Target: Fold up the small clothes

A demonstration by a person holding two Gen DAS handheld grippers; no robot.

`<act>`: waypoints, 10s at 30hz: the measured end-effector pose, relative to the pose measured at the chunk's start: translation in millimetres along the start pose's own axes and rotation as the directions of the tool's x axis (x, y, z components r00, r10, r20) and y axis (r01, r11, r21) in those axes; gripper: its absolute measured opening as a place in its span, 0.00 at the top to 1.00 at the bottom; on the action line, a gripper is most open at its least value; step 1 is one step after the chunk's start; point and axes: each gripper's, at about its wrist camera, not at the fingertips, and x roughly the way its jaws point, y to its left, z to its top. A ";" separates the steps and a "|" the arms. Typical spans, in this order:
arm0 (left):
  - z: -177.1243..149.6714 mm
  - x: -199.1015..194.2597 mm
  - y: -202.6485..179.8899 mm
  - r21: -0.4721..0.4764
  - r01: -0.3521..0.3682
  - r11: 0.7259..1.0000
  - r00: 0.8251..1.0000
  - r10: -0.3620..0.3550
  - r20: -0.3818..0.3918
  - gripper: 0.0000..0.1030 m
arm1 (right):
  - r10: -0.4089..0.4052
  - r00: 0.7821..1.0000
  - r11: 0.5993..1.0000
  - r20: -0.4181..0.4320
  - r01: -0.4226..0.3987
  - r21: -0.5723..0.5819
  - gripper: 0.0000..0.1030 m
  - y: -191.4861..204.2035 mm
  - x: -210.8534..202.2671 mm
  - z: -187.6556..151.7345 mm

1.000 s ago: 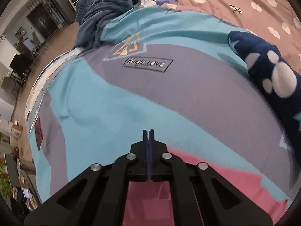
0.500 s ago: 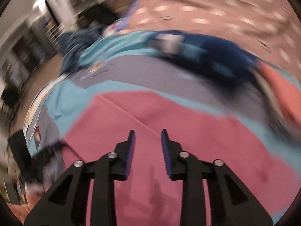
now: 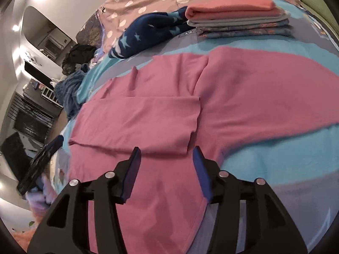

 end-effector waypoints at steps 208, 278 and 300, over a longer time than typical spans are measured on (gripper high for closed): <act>24.5 44.8 154.6 -0.178 -0.430 0.885 0.890 0.383 -0.246 0.64 | -0.217 0.928 0.971 0.303 0.236 -0.030 0.77 9.6 -39.3 -38.7; 77.0 109.7 -31.3 0.222 -0.107 0.969 0.980 0.140 -0.139 0.55 | -0.023 0.956 0.998 0.293 0.007 0.054 0.53 -41.5 -30.3 -50.8; -12.8 22.0 109.4 -0.124 -0.335 0.934 0.942 0.333 -0.039 0.47 | -0.294 0.926 0.951 0.238 0.308 -0.025 0.95 -8.5 -15.8 7.0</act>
